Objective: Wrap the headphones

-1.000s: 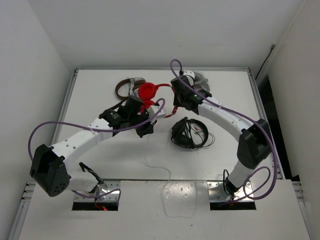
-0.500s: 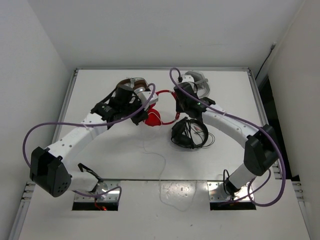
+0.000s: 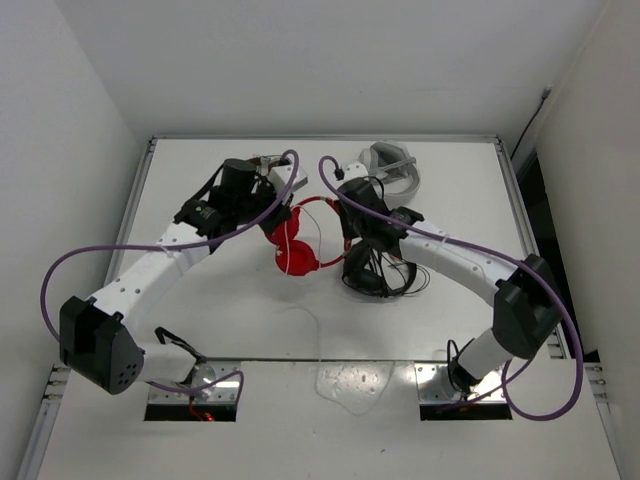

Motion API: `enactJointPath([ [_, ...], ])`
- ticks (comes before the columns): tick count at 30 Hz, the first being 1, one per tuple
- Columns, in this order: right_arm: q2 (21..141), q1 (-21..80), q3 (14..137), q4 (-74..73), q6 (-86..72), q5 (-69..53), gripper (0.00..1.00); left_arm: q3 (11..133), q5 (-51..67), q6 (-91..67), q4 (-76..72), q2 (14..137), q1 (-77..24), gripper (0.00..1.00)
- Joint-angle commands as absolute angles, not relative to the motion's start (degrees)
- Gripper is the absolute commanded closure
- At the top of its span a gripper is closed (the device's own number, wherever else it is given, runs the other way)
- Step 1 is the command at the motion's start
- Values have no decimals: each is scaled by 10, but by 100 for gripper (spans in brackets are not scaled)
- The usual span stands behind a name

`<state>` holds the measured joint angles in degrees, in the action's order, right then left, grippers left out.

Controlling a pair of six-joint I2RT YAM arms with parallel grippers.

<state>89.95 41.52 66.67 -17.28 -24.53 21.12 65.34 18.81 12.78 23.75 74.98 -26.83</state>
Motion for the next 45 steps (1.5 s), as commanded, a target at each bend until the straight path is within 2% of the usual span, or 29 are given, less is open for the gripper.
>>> enactJointPath([
  [1, 857, 425, 664, -110, -231, 231, 100, 681, 185, 120, 207, 737, -242, 100],
  [16, 824, 420, 654, -121, -202, 191, 100, 657, 105, 131, 170, 726, -195, 100],
  [23, 819, 409, 649, -127, -192, 173, 100, 657, 110, 136, 164, 726, -158, 100],
  [36, 819, 362, 671, -142, -214, 167, 100, 531, 177, 147, 156, 721, -129, 100],
  [40, 825, 344, 677, -148, -221, 167, 100, 475, 216, 135, 125, 708, -129, 93],
  [45, 836, 332, 682, -148, -240, 185, 100, 444, 239, 106, 103, 689, -129, 76],
])
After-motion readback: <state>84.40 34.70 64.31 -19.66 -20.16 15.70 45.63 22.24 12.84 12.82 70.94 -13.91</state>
